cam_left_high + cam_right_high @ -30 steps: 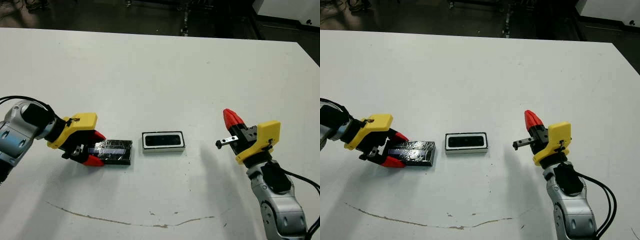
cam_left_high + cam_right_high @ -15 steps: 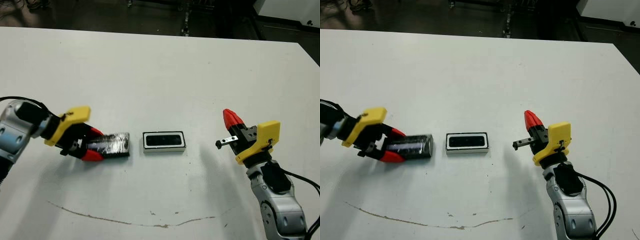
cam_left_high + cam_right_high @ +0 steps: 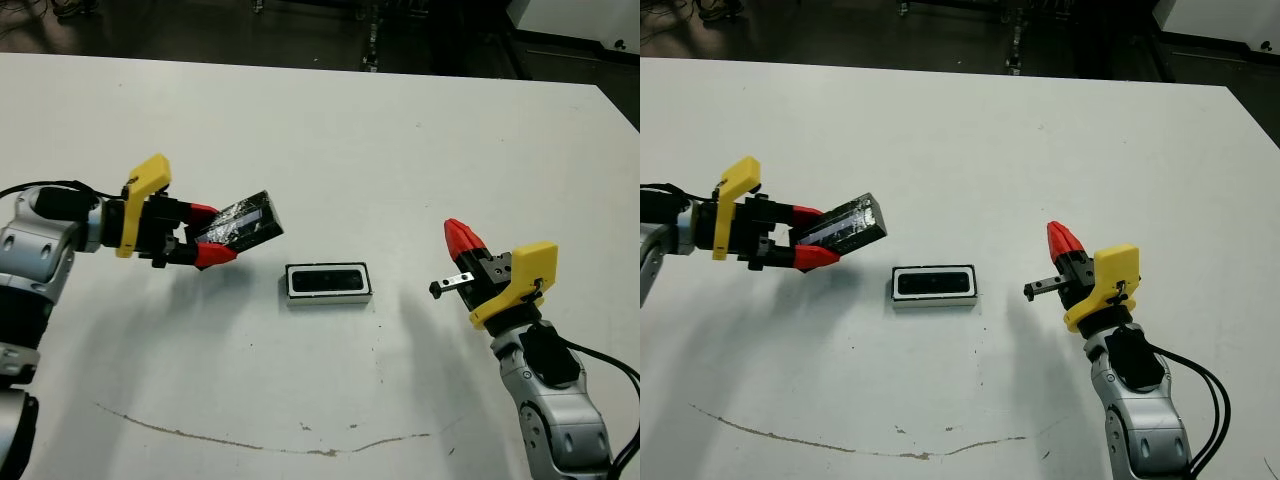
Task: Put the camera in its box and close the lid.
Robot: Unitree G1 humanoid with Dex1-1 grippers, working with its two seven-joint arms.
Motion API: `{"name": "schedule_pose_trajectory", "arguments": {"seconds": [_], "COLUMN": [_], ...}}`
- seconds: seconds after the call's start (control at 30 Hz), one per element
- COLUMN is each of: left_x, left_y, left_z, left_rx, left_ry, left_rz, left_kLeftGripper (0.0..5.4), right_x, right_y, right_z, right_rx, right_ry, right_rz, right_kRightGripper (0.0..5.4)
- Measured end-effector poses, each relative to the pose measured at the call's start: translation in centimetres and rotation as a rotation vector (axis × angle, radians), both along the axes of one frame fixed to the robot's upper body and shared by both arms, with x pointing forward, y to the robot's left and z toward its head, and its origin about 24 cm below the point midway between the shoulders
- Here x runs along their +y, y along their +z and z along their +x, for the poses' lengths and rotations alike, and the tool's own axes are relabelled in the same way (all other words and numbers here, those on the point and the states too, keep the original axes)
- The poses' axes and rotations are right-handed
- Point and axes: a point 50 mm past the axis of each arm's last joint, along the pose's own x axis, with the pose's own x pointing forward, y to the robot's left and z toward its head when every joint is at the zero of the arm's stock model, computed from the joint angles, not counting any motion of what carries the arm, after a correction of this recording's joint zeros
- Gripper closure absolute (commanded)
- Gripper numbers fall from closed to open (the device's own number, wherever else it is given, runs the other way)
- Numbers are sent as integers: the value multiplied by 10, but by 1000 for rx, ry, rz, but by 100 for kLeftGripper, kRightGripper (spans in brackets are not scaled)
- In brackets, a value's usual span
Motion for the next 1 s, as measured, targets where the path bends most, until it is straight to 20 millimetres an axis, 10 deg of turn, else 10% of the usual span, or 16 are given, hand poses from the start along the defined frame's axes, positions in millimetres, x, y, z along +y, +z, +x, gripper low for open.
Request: {"name": "schedule_pose_trajectory", "arguments": {"seconds": [1.0], "left_x": [-29], "left_y": [-28], "left_z": [-12], "left_rx": [238], "left_ry": [-92], "left_rz": [-1], "left_kLeftGripper": [224], "right_x": [1], "right_y": [1], "right_z": [0], "right_rx": [-3], "right_ry": [4], "right_rz": [1], "right_kRightGripper": [540]}}
